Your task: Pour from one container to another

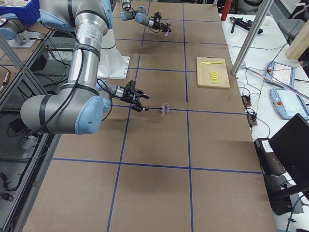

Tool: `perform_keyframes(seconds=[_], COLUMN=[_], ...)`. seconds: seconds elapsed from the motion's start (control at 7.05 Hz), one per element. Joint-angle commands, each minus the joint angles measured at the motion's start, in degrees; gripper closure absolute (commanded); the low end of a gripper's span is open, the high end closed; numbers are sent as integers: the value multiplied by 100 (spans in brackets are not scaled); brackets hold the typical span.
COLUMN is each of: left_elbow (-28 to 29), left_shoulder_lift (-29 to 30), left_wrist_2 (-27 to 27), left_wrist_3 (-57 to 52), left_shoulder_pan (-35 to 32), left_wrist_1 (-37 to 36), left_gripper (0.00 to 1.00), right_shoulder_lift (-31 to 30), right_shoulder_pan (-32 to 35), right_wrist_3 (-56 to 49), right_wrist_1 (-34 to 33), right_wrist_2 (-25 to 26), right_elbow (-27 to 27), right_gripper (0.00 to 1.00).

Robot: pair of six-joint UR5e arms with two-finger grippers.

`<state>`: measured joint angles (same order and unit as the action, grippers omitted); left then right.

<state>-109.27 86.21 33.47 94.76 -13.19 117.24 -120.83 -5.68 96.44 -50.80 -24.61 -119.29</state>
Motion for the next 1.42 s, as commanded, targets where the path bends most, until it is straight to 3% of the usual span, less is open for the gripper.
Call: perform_keyframes(seconds=[0.0, 0.28, 1.28], left_elbow=[-34, -7, 2], left_shoulder_lift=[79, 141, 185], left_wrist_2=[2, 19, 37], left_wrist_3=[-141, -151, -151], left_shoulder_pan=[-8, -69, -210], left_wrist_1=[1, 45, 89], left_gripper=[100, 100, 100], right_shoulder_lift=[531, 945, 2353], right_shoulder_pan=[-21, -12, 1174], right_wrist_3=[41, 24, -662], right_wrist_1=[0, 0, 26], right_wrist_2=[316, 457, 238], right_elbow=[457, 949, 2304], right_gripper=[0, 0, 0])
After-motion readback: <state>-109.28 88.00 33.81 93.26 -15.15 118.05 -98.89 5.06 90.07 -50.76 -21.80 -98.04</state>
